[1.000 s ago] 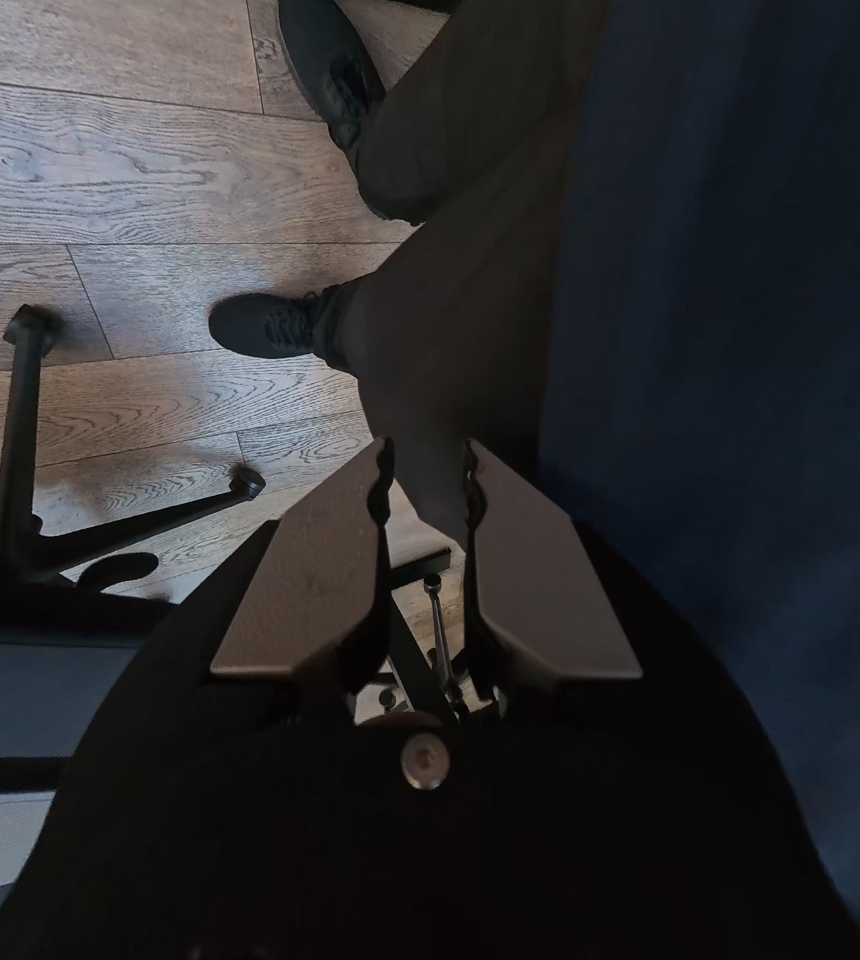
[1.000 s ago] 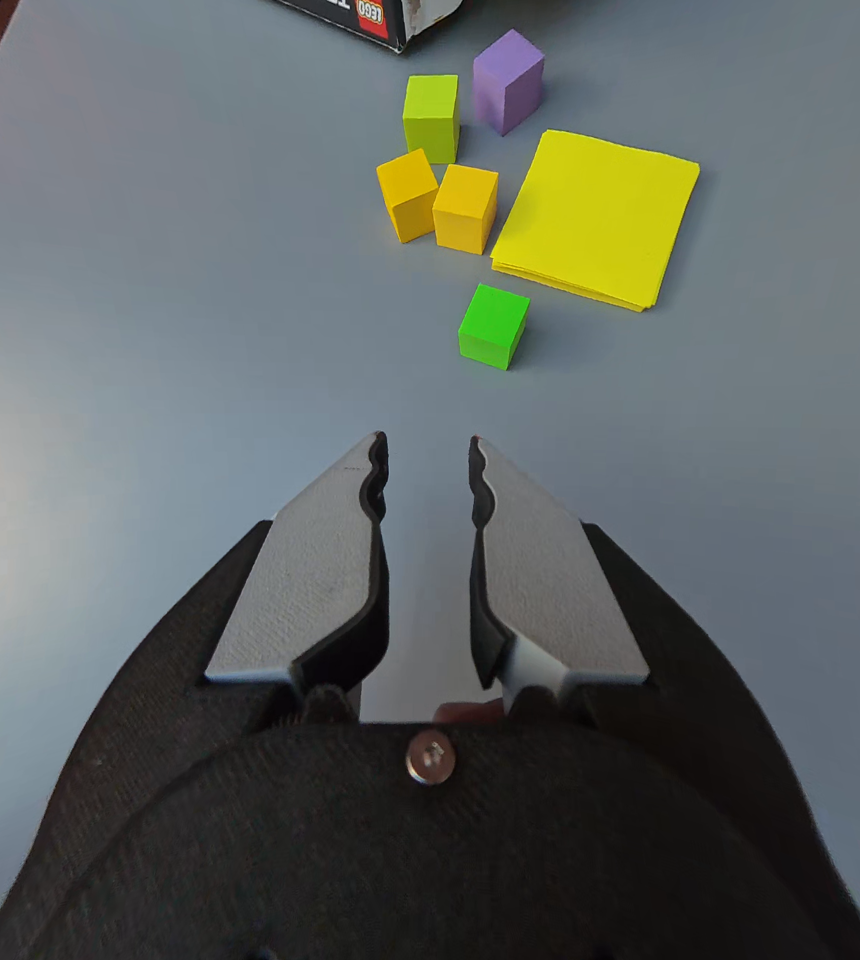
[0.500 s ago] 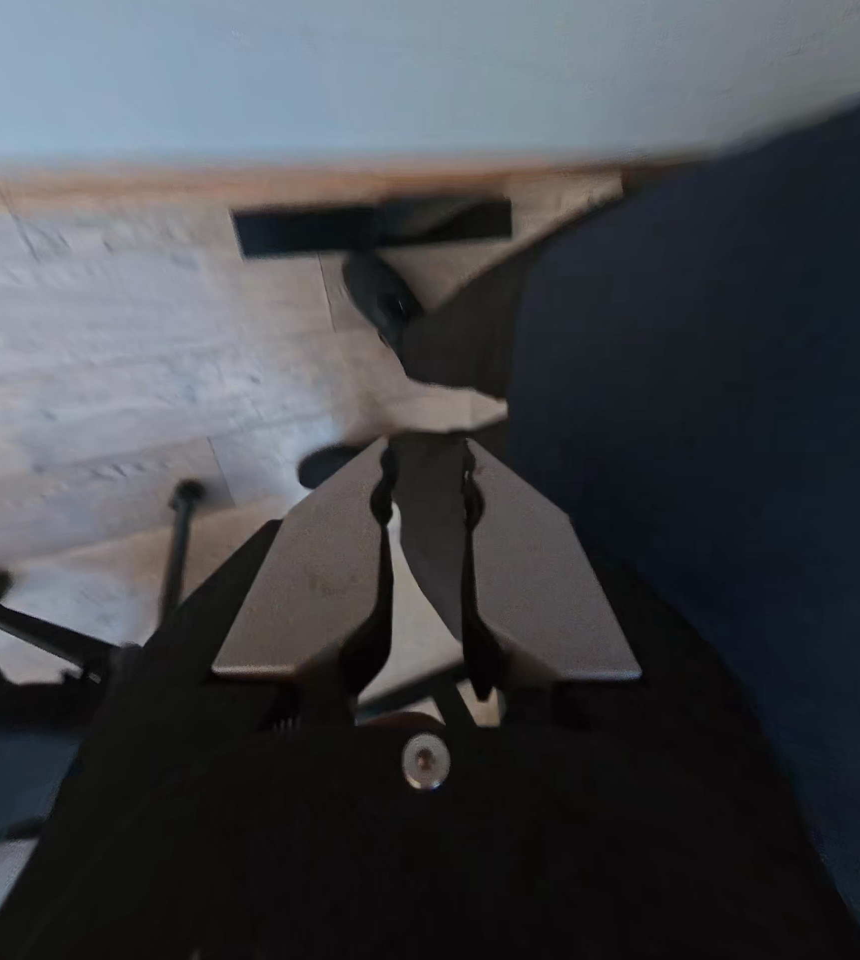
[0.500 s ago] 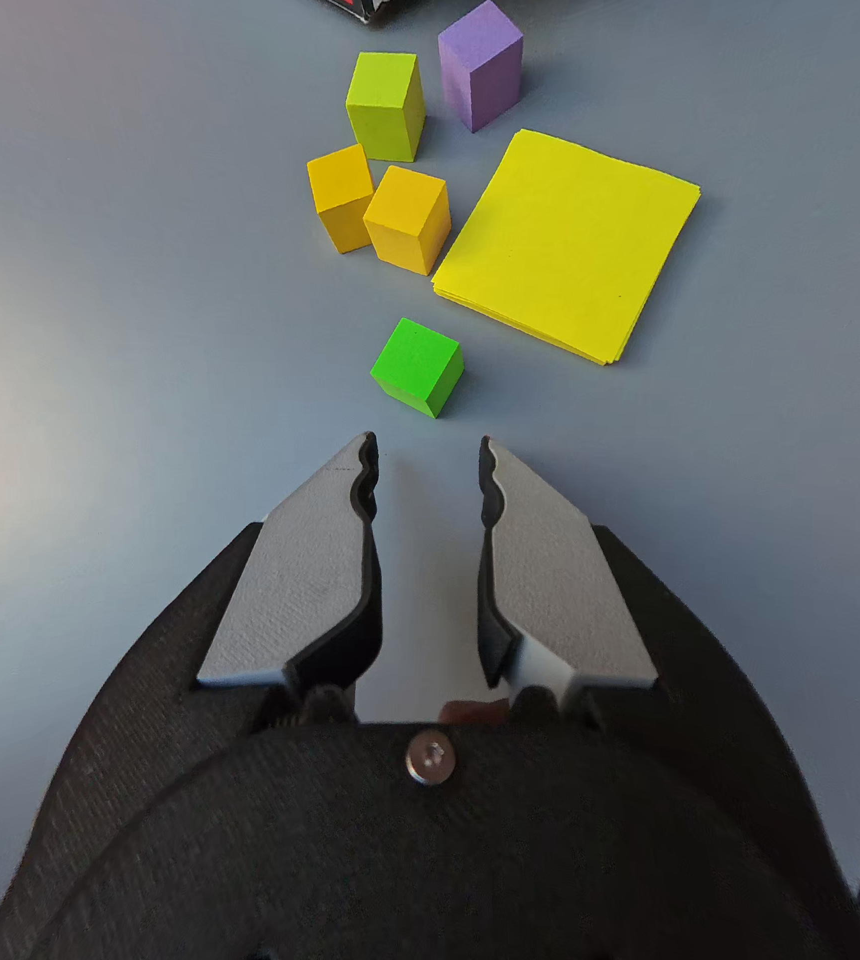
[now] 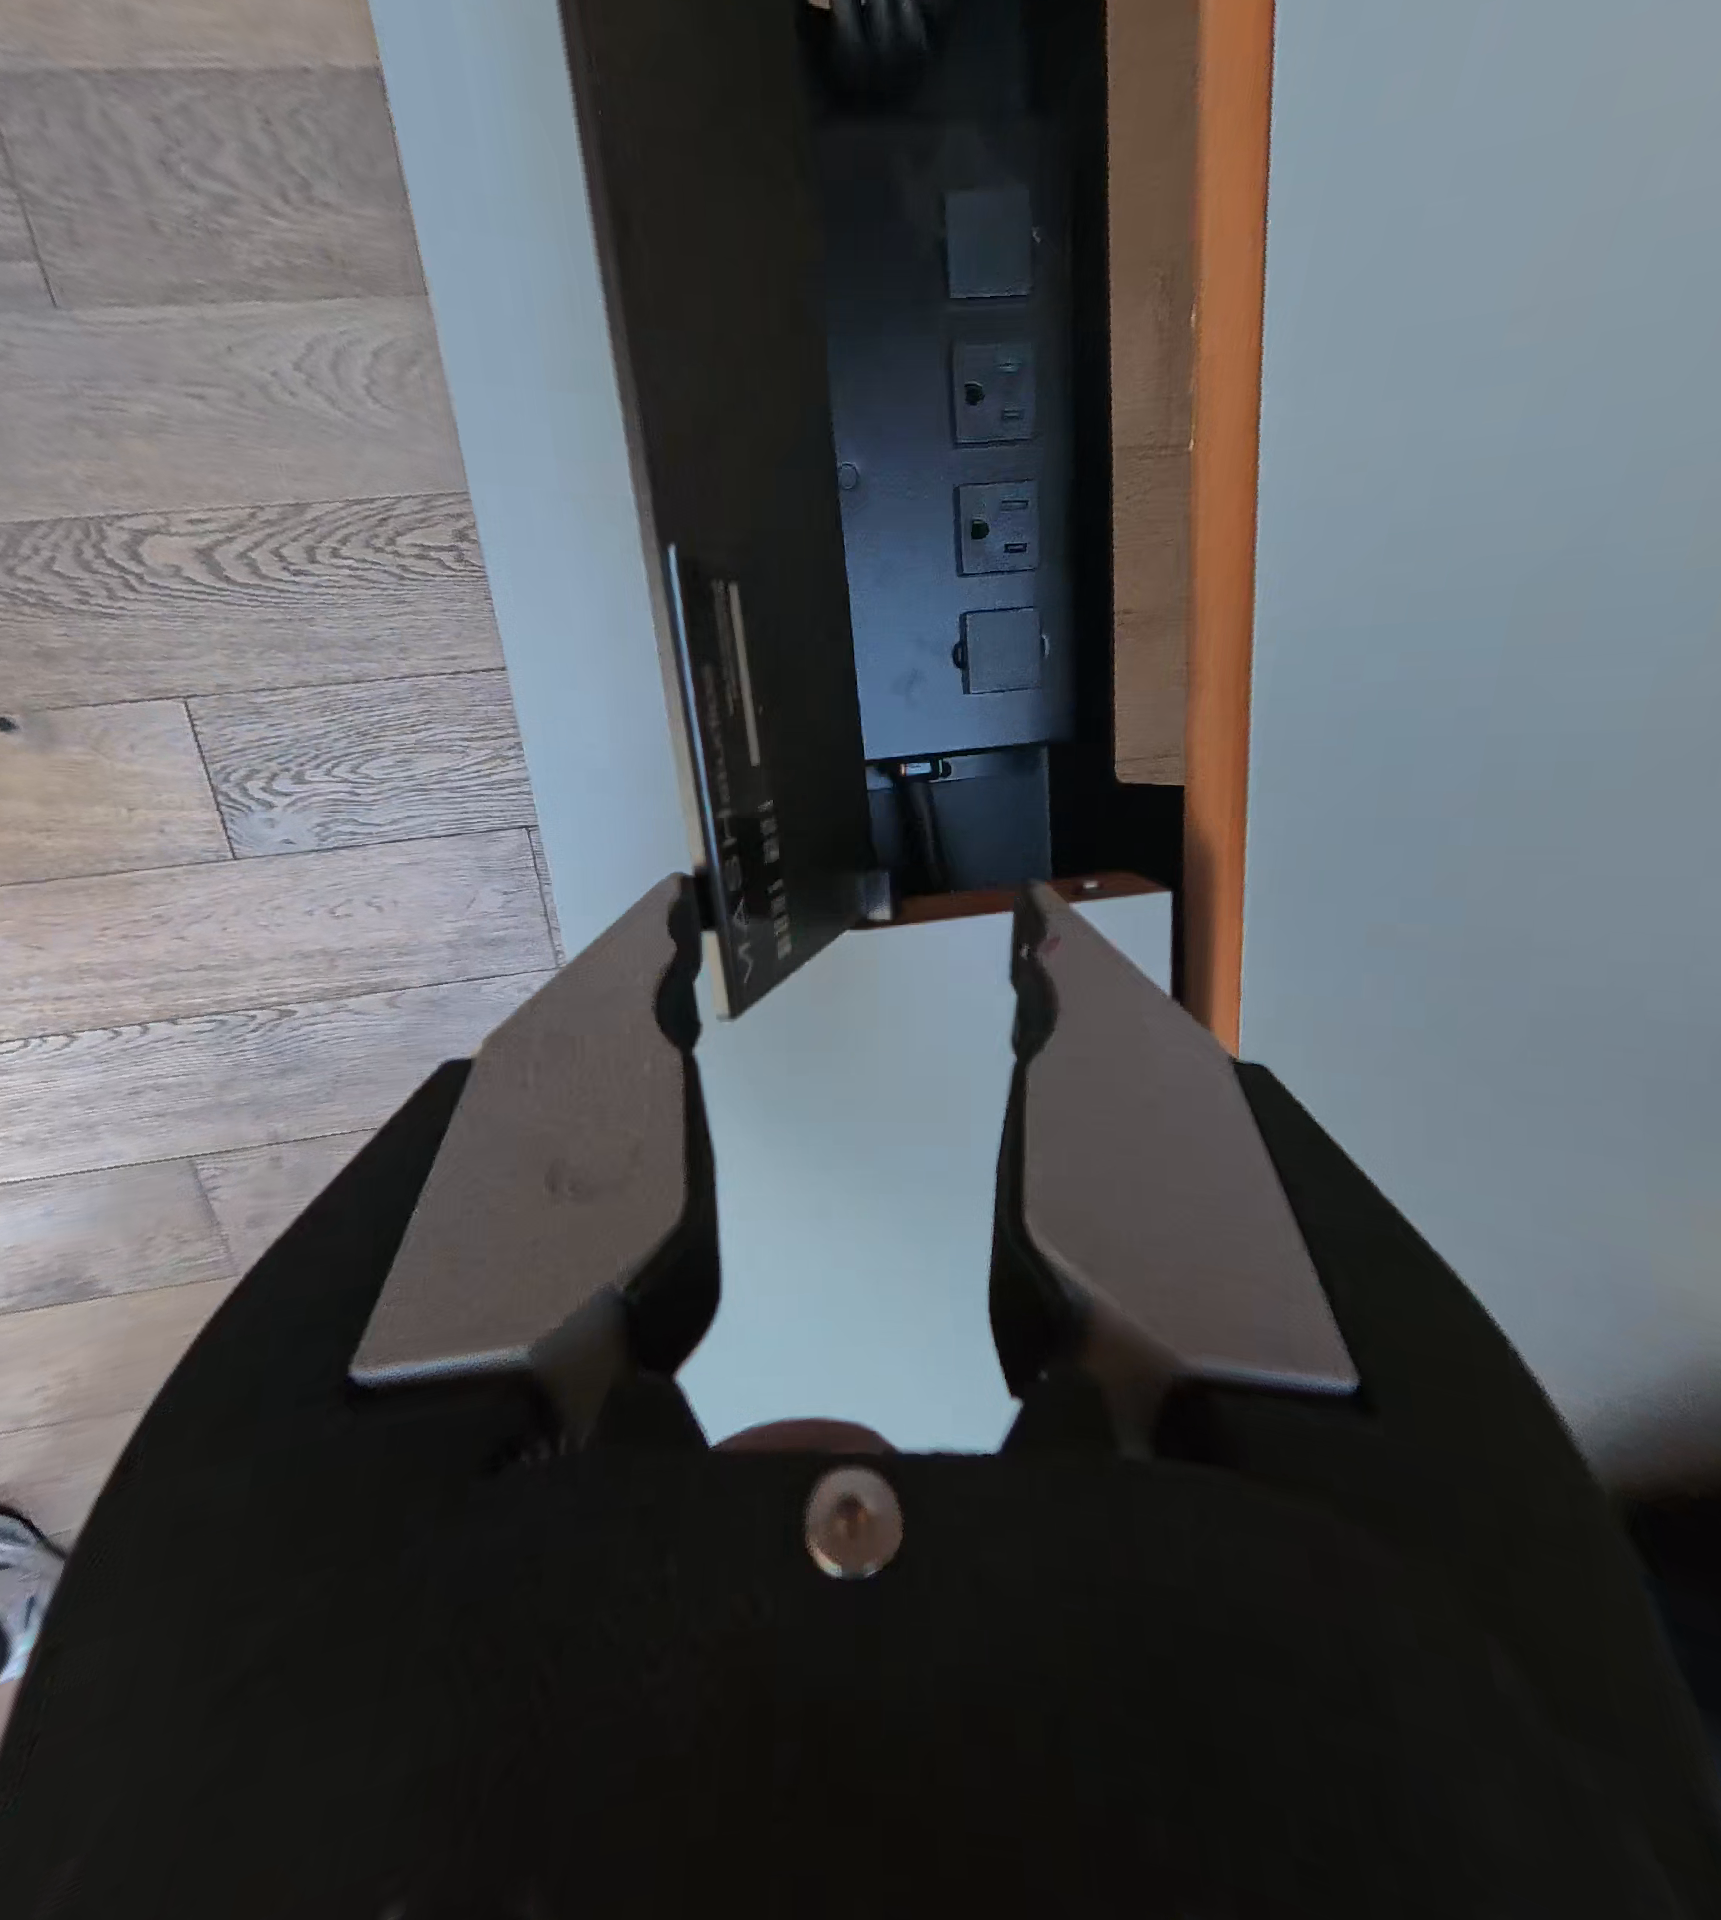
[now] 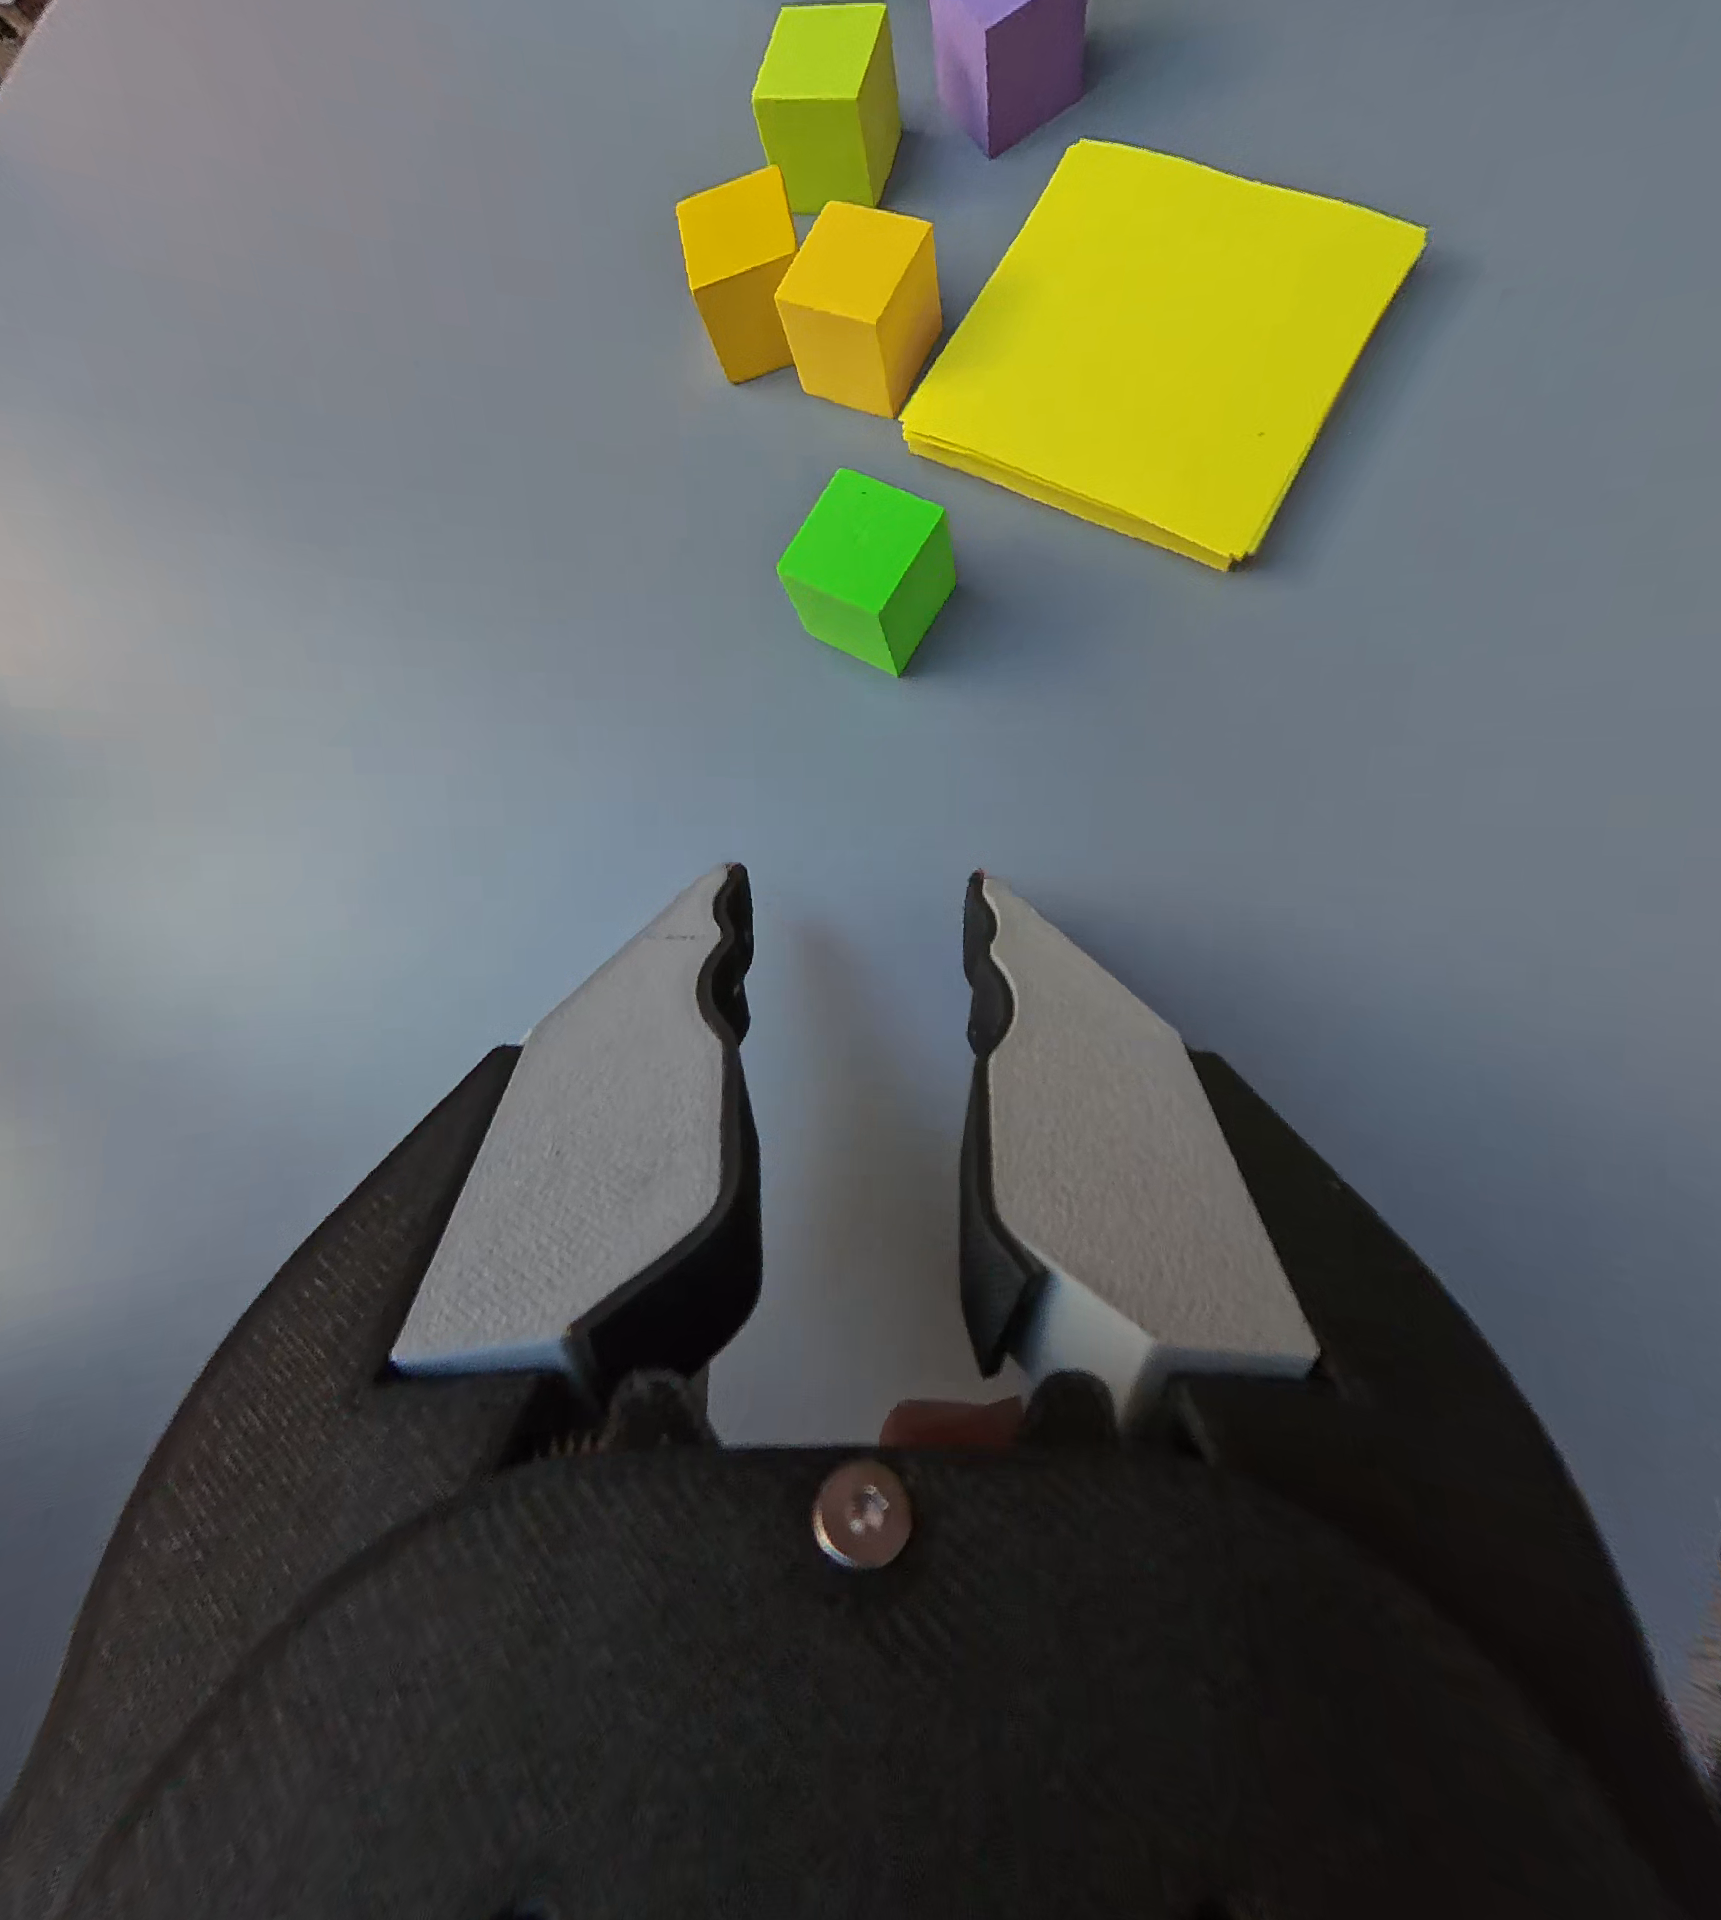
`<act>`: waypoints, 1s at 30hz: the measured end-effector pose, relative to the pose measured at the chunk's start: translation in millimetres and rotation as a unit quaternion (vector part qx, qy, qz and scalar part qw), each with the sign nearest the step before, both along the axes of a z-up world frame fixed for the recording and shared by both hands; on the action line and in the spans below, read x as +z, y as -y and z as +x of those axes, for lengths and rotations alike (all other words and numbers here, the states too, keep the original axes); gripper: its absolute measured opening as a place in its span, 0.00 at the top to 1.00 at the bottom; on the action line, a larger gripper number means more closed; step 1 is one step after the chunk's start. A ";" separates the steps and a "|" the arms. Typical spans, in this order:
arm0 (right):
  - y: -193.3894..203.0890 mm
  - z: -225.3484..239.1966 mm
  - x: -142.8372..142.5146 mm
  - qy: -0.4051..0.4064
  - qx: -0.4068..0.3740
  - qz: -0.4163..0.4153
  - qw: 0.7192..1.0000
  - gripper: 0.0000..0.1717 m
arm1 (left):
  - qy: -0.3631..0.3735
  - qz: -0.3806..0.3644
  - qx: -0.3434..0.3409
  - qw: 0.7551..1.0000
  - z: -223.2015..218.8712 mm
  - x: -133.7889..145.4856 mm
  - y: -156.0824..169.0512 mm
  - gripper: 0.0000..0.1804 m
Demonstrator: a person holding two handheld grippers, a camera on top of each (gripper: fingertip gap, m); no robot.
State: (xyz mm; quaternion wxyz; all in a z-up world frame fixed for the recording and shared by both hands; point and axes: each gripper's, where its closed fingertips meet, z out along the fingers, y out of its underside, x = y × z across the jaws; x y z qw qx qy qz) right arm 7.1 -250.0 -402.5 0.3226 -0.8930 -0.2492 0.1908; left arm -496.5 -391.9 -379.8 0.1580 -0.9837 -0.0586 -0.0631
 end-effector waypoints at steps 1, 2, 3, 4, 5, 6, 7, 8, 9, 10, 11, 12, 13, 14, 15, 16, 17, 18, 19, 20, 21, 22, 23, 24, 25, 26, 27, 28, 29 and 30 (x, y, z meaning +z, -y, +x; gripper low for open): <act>2.7 6.3 0.1 0.003 -0.004 0.001 1.000 0.78 | -0.009 -0.008 -0.010 1.000 1.7 -1.8 -3.4 0.65; 4.7 12.9 -0.3 0.006 -0.009 0.002 1.000 0.78 | -0.021 -0.015 -0.023 0.999 3.7 -2.0 -5.0 0.65; 6.2 19.4 -0.8 0.006 -0.016 0.001 1.000 0.78 | -0.030 -0.018 -0.041 0.999 7.1 -0.3 -5.2 0.66; 7.5 25.8 -1.5 0.005 -0.024 0.000 1.000 0.78 | -0.030 -0.010 -0.061 0.998 13.9 3.2 -5.5 0.67; 8.4 31.8 -2.0 0.002 -0.034 -0.002 0.999 0.79 | -0.012 0.004 -0.083 0.996 26.2 8.2 -6.4 0.70; 9.1 37.4 -2.5 -0.001 -0.043 -0.004 0.999 0.79 | 0.019 0.015 -0.101 0.995 42.6 13.0 -5.7 0.73; 9.9 42.4 -2.8 -0.003 -0.052 -0.006 0.999 0.79 | 0.053 0.019 -0.118 0.991 59.5 17.3 -3.1 0.79; 10.7 46.8 -2.7 -0.005 -0.060 -0.007 0.998 0.79 | 0.068 0.024 -0.128 0.989 70.5 19.9 -1.3 0.81; 12.0 50.5 -2.3 -0.006 -0.066 -0.008 0.998 0.79 | 0.057 0.026 -0.129 0.990 72.5 19.2 -0.4 0.78; 13.8 53.8 -1.7 -0.006 -0.072 -0.008 0.997 0.79 | 0.049 0.026 -0.131 0.990 73.8 17.4 1.0 0.77; 16.2 56.4 -0.6 -0.007 -0.077 -0.008 0.997 0.79 | 0.053 0.024 -0.131 0.990 76.8 15.6 3.1 0.76; 19.5 58.6 0.9 -0.009 -0.081 -0.009 0.997 0.79 | 0.063 0.022 -0.130 0.989 80.6 13.9 5.9 0.75; 23.8 60.4 2.9 -0.012 -0.084 -0.008 0.996 0.79 | 0.073 0.017 -0.130 0.989 84.0 12.1 9.7 0.75; 28.8 62.6 4.9 -0.011 -0.087 -0.007 0.996 0.80 | 0.079 0.013 -0.130 0.988 86.5 10.7 14.1 0.75; 34.5 65.1 7.0 -0.010 -0.090 -0.005 0.996 0.80 | 0.085 0.012 -0.132 0.988 89.8 10.5 18.9 0.75; 41.1 67.5 9.0 -0.008 -0.093 -0.003 0.996 0.80 | 0.092 0.014 -0.135 0.987 94.6 11.3 24.5 0.75; 48.3 70.0 10.7 -0.007 -0.096 -0.002 0.995 0.80 | 0.102 0.016 -0.139 0.985 101.1 12.6 31.5 0.75; 56.3 72.0 12.2 -0.007 -0.099 -0.002 0.995 0.81 | 0.116 0.018 -0.143 0.983 110.5 14.5 40.1 0.76; 65.0 73.8 13.1 -0.007 -0.101 -0.004 0.995 0.81 | 0.136 0.021 -0.149 0.979 122.9 16.6 50.6 0.77; 74.5 75.4 13.8 -0.007 -0.104 -0.006 0.994 0.81 | 0.151 0.023 -0.158 0.975 136.0 17.8 63.2 0.77; 84.6 77.0 14.3 -0.007 -0.108 -0.009 0.994 0.82 | 0.160 0.024 -0.169 0.972 148.5 17.7 77.6 0.77; 95.1 78.5 14.8 -0.007 -0.112 -0.012 0.994 0.82 | 0.167 0.025 -0.183 0.968 161.8 16.7 93.8 0.77; 105.8 80.0 15.2 -0.006 -0.116 -0.015 0.993 0.82 | 0.168 0.023 -0.201 0.965 174.0 14.4 111.4 0.77; 116.8 81.6 16.2 -0.007 -0.121 -0.020 0.992 0.82 | 0.165 0.022 -0.217 0.962 184.5 10.9 129.1 0.77; 128.1 83.2 18.0 -0.008 -0.124 -0.024 0.992 0.82 | 0.165 0.021 -0.234 0.958 195.2 7.6 146.7 0.77; 139.9 85.4 19.8 -0.006 -0.126 -0.027 0.992 0.82 | 0.164 0.021 -0.251 0.954 204.7 3.9 163.2 0.77; 152.2 88.1 21.7 -0.001 -0.126 -0.031 0.992 0.82 | 0.160 0.021 -0.266 0.950 212.6 0.0 177.5 0.77; 165.0 91.4 23.4 0.008 -0.123 -0.034 0.992 0.82 | 0.156 0.024 -0.280 0.947 219.4 -3.9 189.0 0.77; 178.2 95.4 24.8 0.019 -0.118 -0.037 0.992 0.82 | 0.155 0.028 -0.289 0.944 225.6 -7.2 197.5 0.77; 191.3 100.1 26.1 0.031 -0.111 -0.040 0.992 0.82 | 0.155 0.032 -0.296 0.942 231.7 -10.4 203.1 0.77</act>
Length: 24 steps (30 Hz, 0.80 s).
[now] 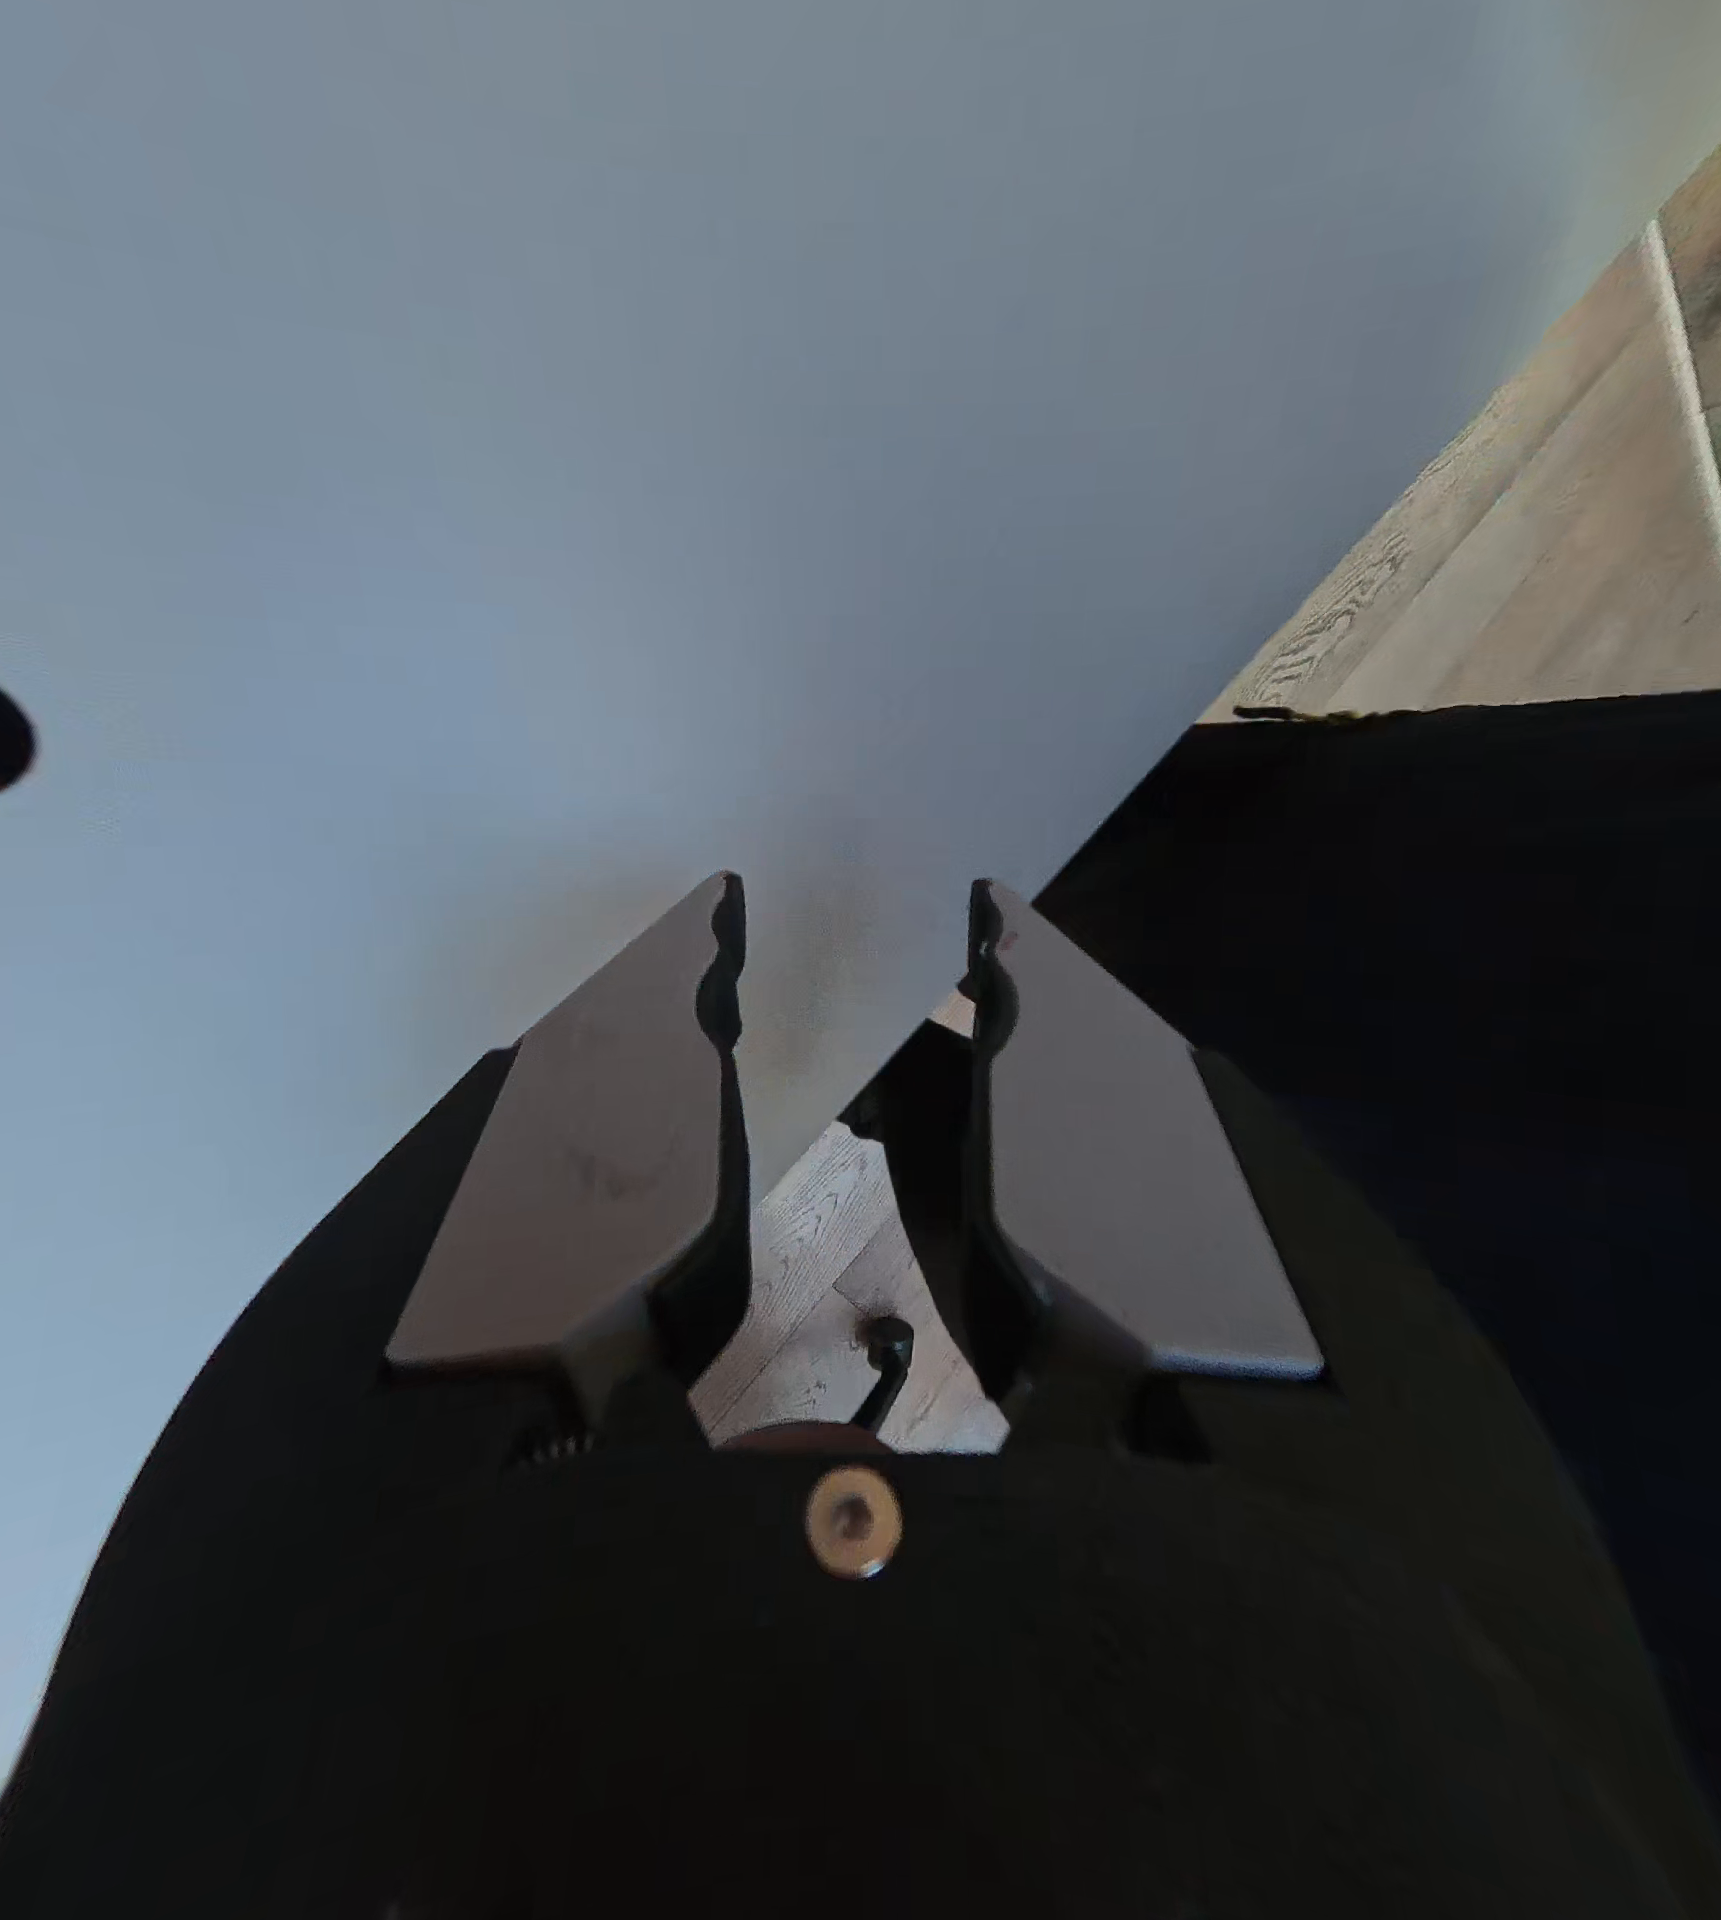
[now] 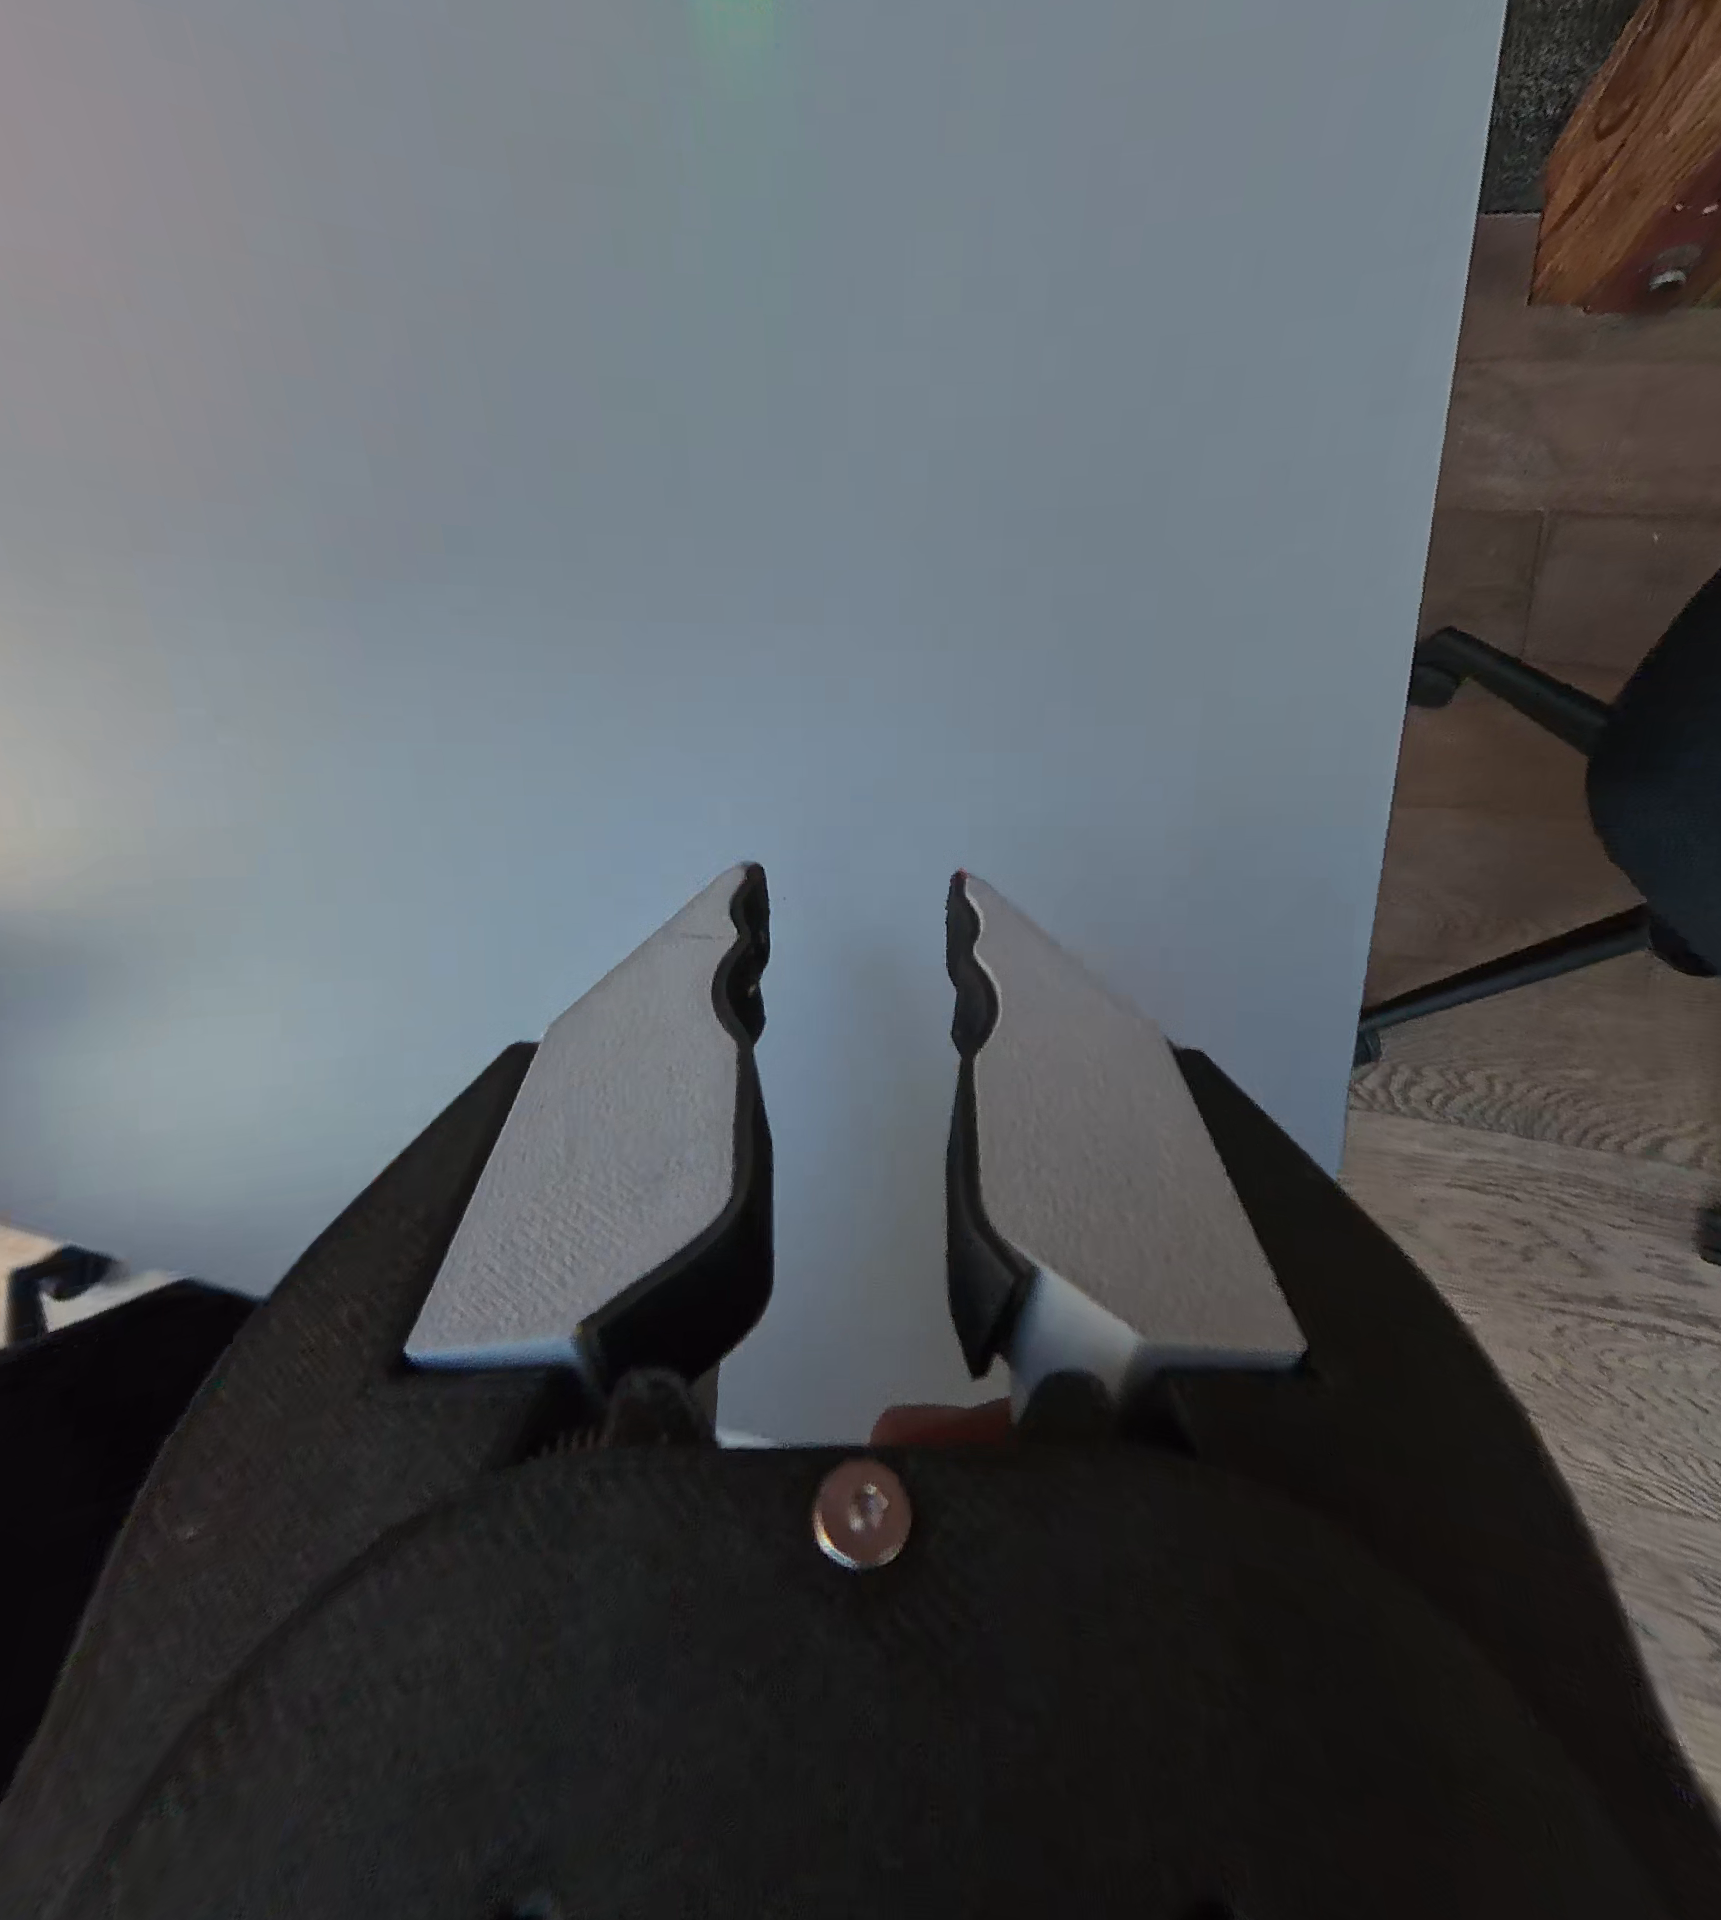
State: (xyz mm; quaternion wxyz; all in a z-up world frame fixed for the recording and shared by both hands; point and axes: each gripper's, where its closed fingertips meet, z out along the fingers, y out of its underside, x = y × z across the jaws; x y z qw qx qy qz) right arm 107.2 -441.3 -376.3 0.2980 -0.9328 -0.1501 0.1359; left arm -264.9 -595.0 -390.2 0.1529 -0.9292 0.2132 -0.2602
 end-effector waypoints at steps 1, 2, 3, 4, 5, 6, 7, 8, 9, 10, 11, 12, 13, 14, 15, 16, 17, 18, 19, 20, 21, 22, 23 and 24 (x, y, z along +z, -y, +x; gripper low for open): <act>12.9 5.0 1.4 0.010 0.007 -0.004 1.000 0.82 | 0.002 0.005 -0.002 1.000 5.9 -2.8 3.2 0.77; 25.1 10.3 2.7 0.019 0.013 -0.007 1.000 0.82 | 0.004 0.011 -0.002 1.000 11.9 -5.0 4.5 0.77; 36.5 16.1 3.5 0.026 0.017 -0.010 0.999 0.82 | 0.009 0.016 0.000 1.000 19.4 -6.1 4.8 0.77; 47.0 22.3 3.8 0.033 0.021 -0.014 0.999 0.82 | 0.018 0.020 0.003 1.000 28.3 -6.2 4.8 0.77; 56.8 28.5 3.7 0.037 0.023 -0.016 0.999 0.82 | 0.028 0.020 0.005 0.999 38.4 -6.0 5.3 0.77; 65.4 35.3 3.0 0.039 0.025 -0.019 0.999 0.81 | 0.035 0.019 0.004 0.999 48.9 -5.7 6.4 0.77; 72.8 43.0 2.1 0.042 0.025 -0.019 0.999 0.81 | 0.039 0.015 0.001 0.999 59.8 -5.1 8.5 0.77; 78.5 51.3 1.0 0.043 0.022 -0.018 0.999 0.81 | 0.040 0.013 -0.007 0.999 70.9 -3.7 11.4 0.77; 82.6 59.8 -0.8 0.039 0.017 -0.017 0.999 0.81 | 0.036 0.013 -0.018 0.999 81.0 -2.0 14.3 0.77; 85.8 68.3 -3.2 0.031 0.010 -0.017 0.999 0.81 | 0.027 0.017 -0.029 0.999 89.7 -1.1 16.1 0.77; 87.6 77.4 -6.2 0.022 0.003 -0.018 1.000 0.81 | 0.016 0.020 -0.039 0.999 98.0 -0.8 16.7 0.77; 88.3 87.0 -9.1 0.014 -0.002 -0.018 1.000 0.81 | 0.009 0.020 -0.047 0.999 107.1 -1.1 16.8 0.77; 88.1 97.5 -12.1 0.007 -0.005 -0.016 1.000 0.81 | 0.003 0.017 -0.053 0.998 117.0 -2.3 15.9 0.77; 87.4 109.1 -15.5 0.003 -0.005 -0.015 1.000 0.81 | -0.004 0.014 -0.057 0.998 127.8 -4.1 13.5 0.77; 86.4 122.0 -19.4 0.000 -0.002 -0.015 1.000 0.81 | -0.010 0.012 -0.059 0.998 139.8 -6.3 9.6 0.77; 85.1 135.8 -23.6 -0.004 0.002 -0.014 1.000 0.81 | -0.014 0.009 -0.058 0.998 153.5 -8.2 4.7 0.77; 83.7 150.4 -27.8 -0.011 0.006 -0.014 1.000 0.81 | -0.016 0.007 -0.056 0.998 168.7 -10.1 -0.8 0.77; 82.7 164.9 -32.3 -0.021 0.011 -0.014 1.000 0.81 | -0.020 0.005 -0.052 0.998 184.6 -12.4 -6.8 0.77; 83.2 179.3 -37.4 -0.032 0.019 -0.017 0.999 0.81 | -0.024 0.003 -0.047 0.999 201.2 -15.5 -12.8 0.77; 86.3 193.5 -44.1 -0.041 0.031 -0.024 0.998 0.81 | -0.025 -0.005 -0.038 0.999 218.9 -19.1 -18.3 0.77; 92.5 207.9 -51.9 -0.044 0.046 -0.037 0.997 0.81 | -0.018 -0.019 -0.024 0.999 238.4 -21.5 -23.2 0.80; 101.2 222.2 -60.0 -0.043 0.063 -0.052 0.996 0.81 | -0.005 -0.029 -0.007 1.000 258.8 -21.3 -29.8 0.82; 111.9 236.0 -67.0 -0.042 0.079 -0.070 0.994 0.80 | 0.002 -0.034 0.010 0.999 277.3 -20.7 -38.0 0.82; 123.1 249.0 -72.0 -0.042 0.093 -0.087 0.991 0.81 | 0.001 -0.035 0.019 0.999 292.5 -20.5 -46.5 0.82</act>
